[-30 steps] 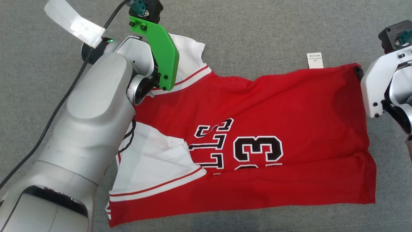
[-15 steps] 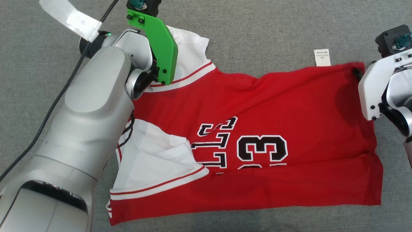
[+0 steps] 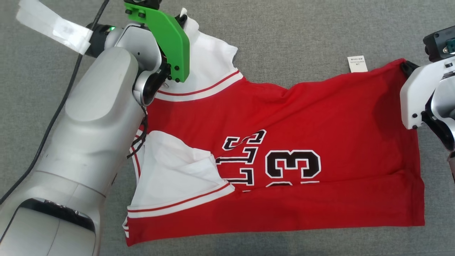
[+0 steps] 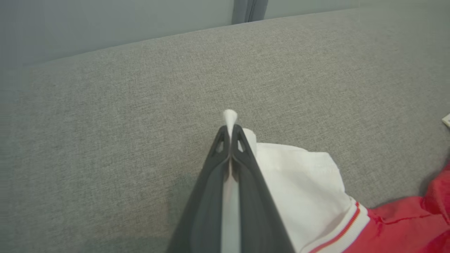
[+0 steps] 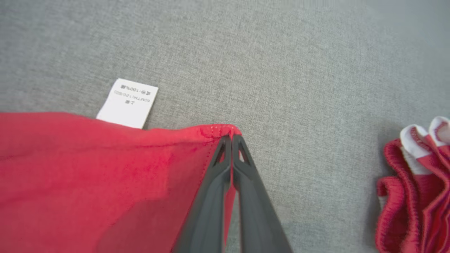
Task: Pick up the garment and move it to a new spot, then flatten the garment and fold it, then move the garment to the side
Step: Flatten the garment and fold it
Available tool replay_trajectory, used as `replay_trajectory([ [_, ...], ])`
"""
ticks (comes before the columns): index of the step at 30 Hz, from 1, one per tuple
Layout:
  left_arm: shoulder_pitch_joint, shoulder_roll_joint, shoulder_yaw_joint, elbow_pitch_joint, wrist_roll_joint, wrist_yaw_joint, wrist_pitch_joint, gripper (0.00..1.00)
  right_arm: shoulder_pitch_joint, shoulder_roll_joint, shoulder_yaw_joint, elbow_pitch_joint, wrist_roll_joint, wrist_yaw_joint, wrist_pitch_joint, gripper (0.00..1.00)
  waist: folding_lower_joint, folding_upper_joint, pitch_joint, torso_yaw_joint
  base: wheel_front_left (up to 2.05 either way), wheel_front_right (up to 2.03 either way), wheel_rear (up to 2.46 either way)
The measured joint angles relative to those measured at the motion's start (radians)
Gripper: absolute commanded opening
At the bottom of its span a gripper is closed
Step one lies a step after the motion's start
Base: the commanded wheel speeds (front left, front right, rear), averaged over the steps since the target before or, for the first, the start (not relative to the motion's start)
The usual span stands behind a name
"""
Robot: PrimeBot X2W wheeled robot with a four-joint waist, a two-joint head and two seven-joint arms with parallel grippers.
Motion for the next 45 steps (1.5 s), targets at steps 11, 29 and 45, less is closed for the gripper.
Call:
replay_trajectory([
  [11, 0.038, 0.036, 0.077, -0.006, -0.014, 0.096, -0.179, 0.00, 0.079, 0.047, -0.085, 0.016, -0.035, 0.000, -0.072, 0.00, 0.0000, 0.0000, -0.054, 0.035, 0.00, 0.00, 0.00],
  [29, 0.346, 0.116, 0.083, -0.264, -0.014, 0.133, -0.383, 0.00, 0.227, 0.027, -0.063, -0.046, -0.003, 0.000, -0.188, 0.00, -0.0001, 0.0000, -0.177, 0.063, 0.00, 0.00, 0.00],
  [45, 0.871, 0.271, 0.089, -0.795, -0.063, 0.336, -0.330, 0.00, 0.318, -0.183, 0.122, -0.102, 0.041, 0.000, -0.300, 0.00, -0.0001, 0.0000, -0.244, 0.081, 0.00, 0.00, 0.00],
])
